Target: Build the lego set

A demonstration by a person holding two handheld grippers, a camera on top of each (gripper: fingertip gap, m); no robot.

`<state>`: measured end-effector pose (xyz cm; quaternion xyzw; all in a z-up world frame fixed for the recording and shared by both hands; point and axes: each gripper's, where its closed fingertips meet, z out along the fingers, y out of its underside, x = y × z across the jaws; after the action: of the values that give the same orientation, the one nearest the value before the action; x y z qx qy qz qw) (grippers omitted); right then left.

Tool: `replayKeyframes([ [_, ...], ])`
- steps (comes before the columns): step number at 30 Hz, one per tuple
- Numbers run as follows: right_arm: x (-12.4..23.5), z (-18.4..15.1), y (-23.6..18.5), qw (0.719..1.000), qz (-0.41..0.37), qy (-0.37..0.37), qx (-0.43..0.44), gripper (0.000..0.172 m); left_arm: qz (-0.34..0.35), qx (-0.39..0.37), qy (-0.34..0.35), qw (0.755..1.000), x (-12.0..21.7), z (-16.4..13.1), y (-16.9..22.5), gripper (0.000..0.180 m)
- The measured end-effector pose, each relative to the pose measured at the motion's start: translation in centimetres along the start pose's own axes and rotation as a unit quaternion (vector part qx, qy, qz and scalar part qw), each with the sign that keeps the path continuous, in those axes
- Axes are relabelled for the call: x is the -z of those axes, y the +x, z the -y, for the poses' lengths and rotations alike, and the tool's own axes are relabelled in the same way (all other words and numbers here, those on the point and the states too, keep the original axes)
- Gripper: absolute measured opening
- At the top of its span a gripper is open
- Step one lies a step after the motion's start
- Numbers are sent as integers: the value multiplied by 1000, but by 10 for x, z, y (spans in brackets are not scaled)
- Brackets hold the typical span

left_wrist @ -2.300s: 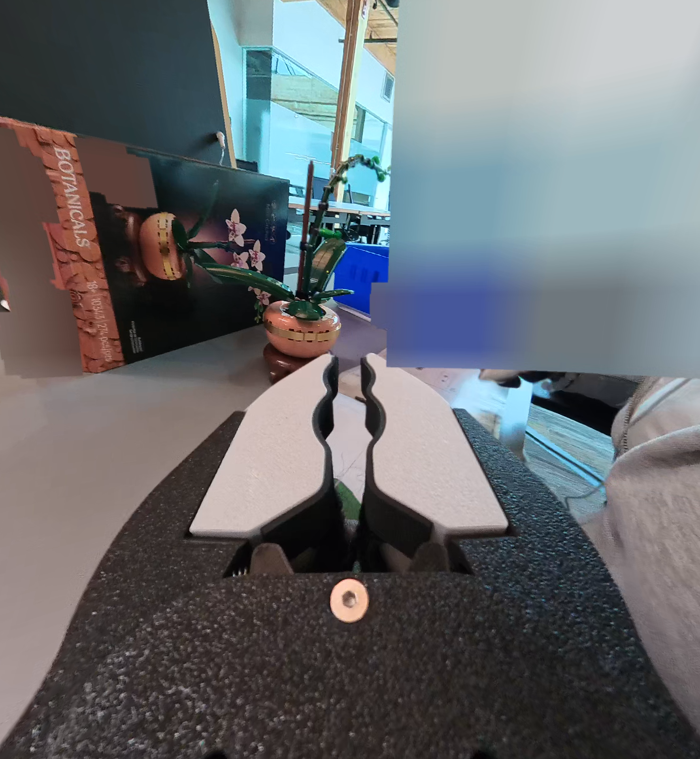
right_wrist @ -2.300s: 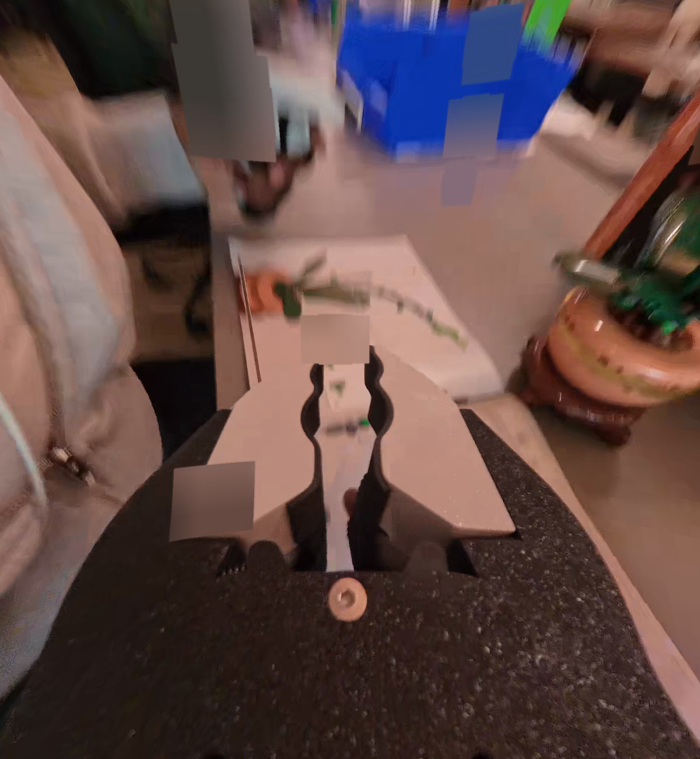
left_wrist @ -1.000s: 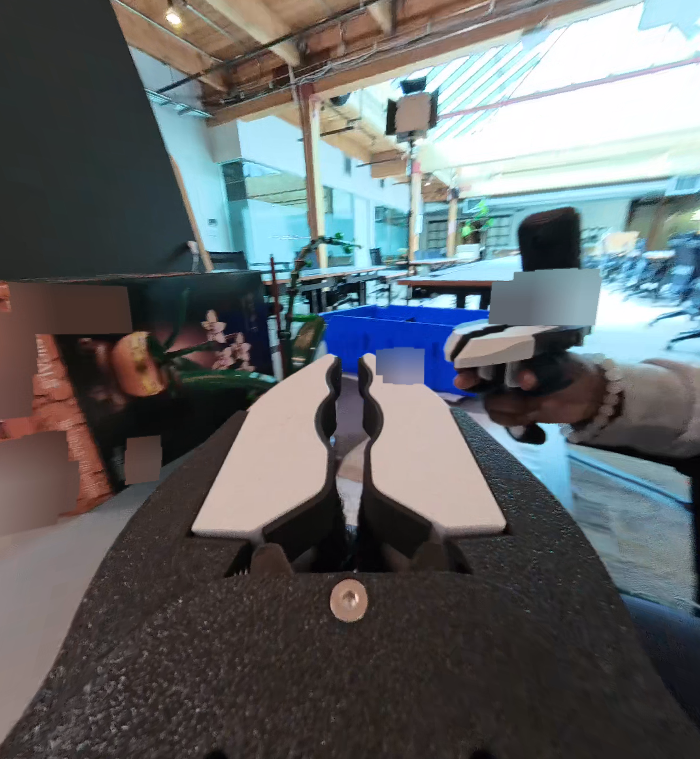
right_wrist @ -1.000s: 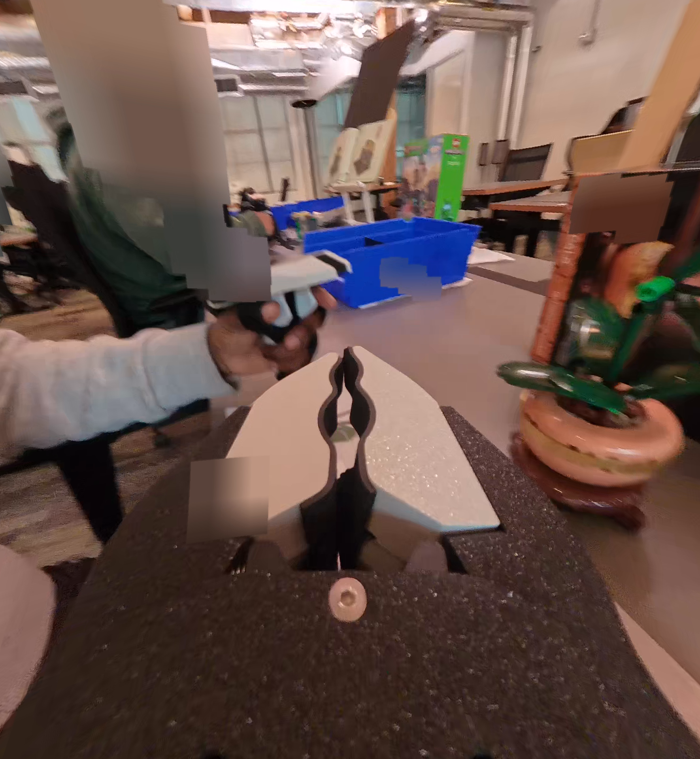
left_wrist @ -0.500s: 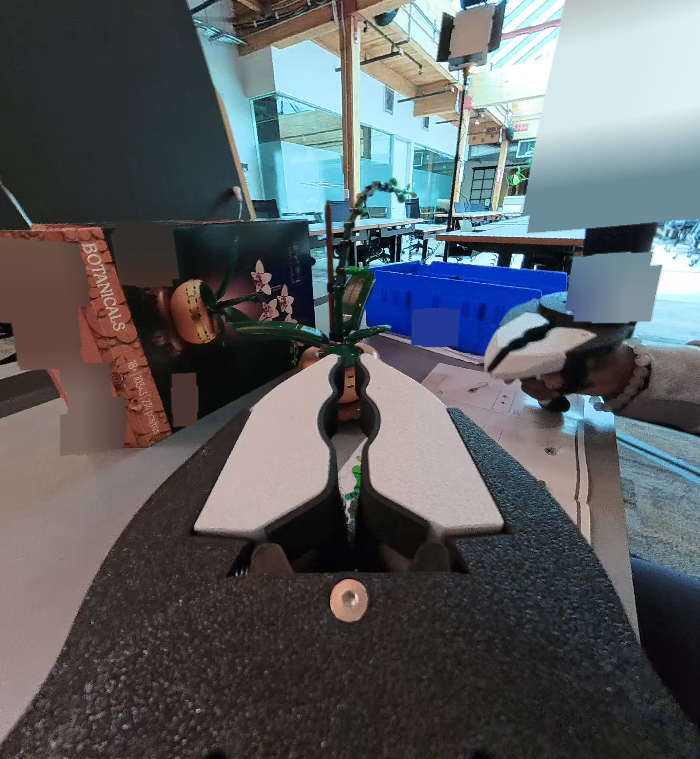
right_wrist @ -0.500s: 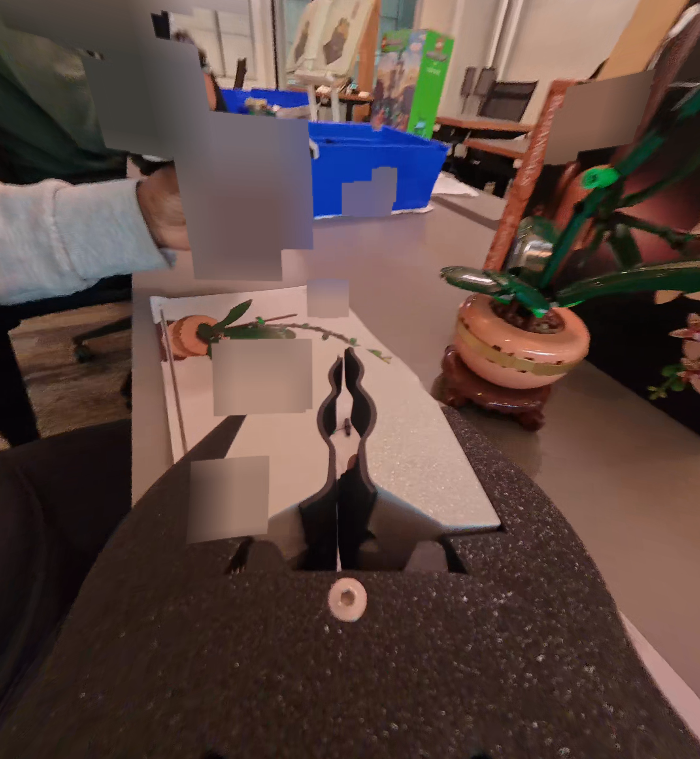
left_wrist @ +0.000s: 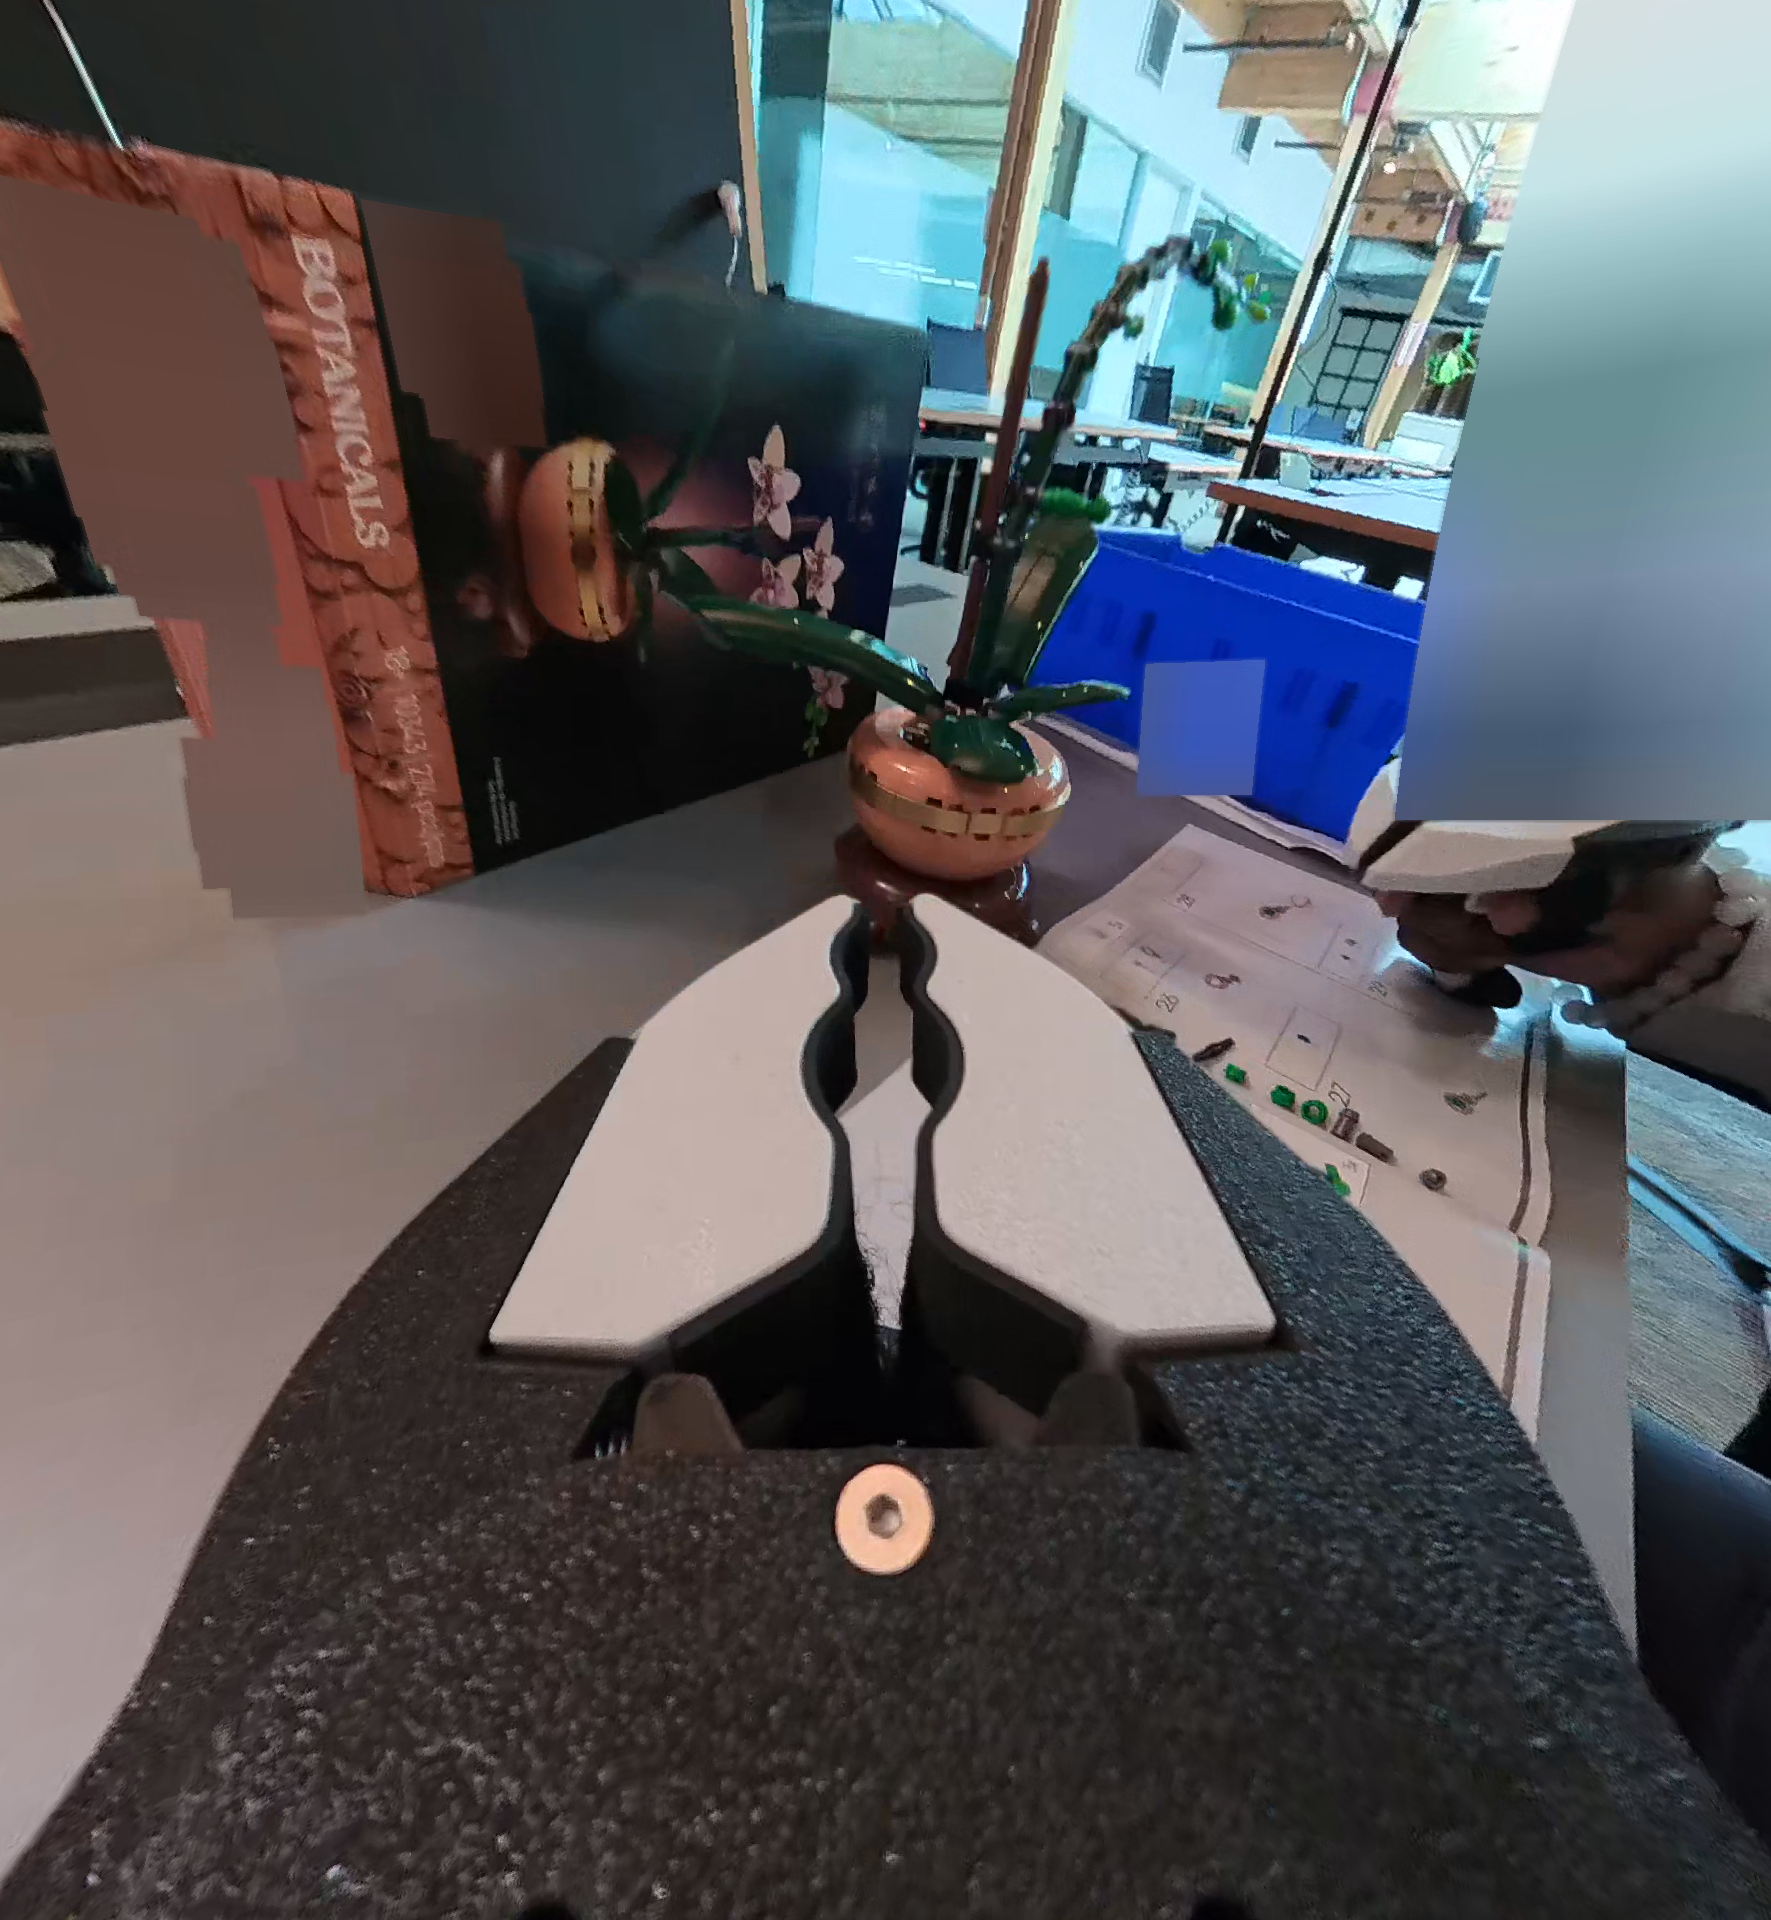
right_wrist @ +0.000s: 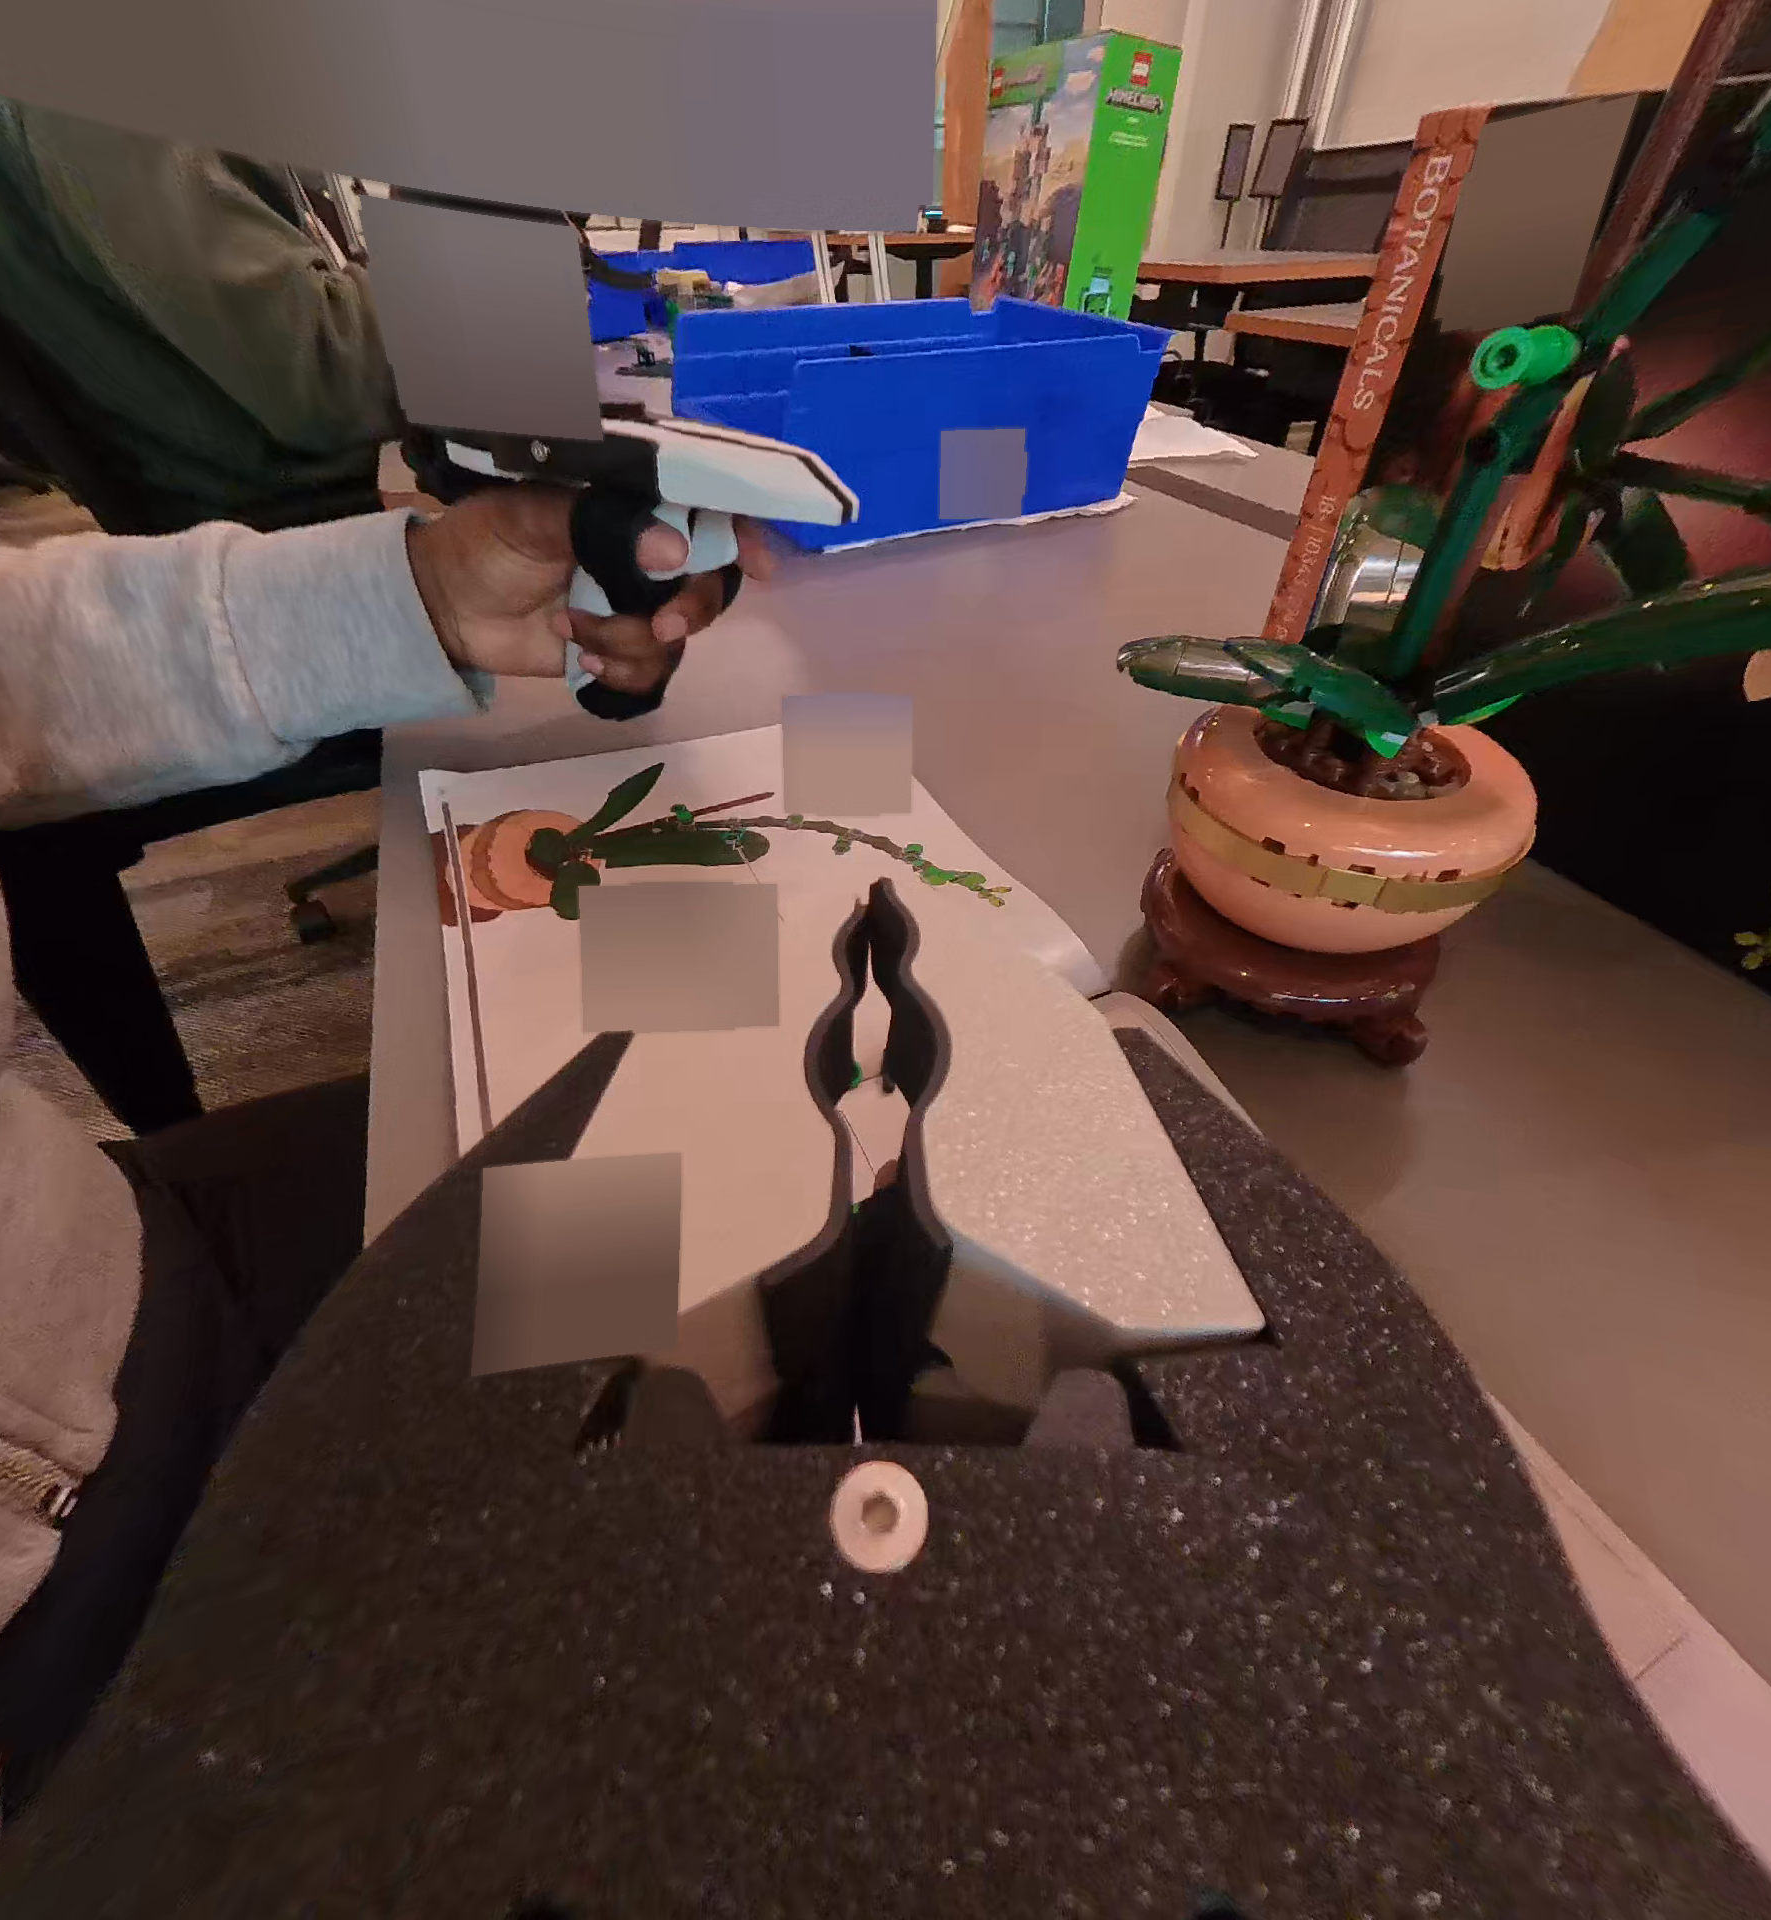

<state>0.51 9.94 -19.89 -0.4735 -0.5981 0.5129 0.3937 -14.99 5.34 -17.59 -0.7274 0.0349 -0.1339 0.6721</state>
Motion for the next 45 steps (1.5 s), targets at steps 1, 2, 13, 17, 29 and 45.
replayKeyframes([
  [1, 0, 0, 0, 1000, 3, 0, -5, 0, -2, 2, -5, 1000, -1, -3, 0, 4],
  [2, 0, 0, 0, 1000, 4, -1, -6, 0, -4, 3, -7, 1000, -1, -4, 0, 4],
  [13, -9, -12, -9, 998, 21, -47, 22, 0, -13, 11, -30, 999, -5, -16, -2, 5],
  [17, -9, -12, -9, 998, 26, -50, 18, 0, -22, 27, -26, 999, -5, -16, -2, 5],
  [29, -8, -11, -9, 998, 20, -43, 29, 0, 17, -1, -12, 1000, 0, -9, -14, 4],
  [45, -8, -10, 0, 999, 17, -40, -20, 0, 90, -6, -55, 994, 12, -21, -44, 0],
])
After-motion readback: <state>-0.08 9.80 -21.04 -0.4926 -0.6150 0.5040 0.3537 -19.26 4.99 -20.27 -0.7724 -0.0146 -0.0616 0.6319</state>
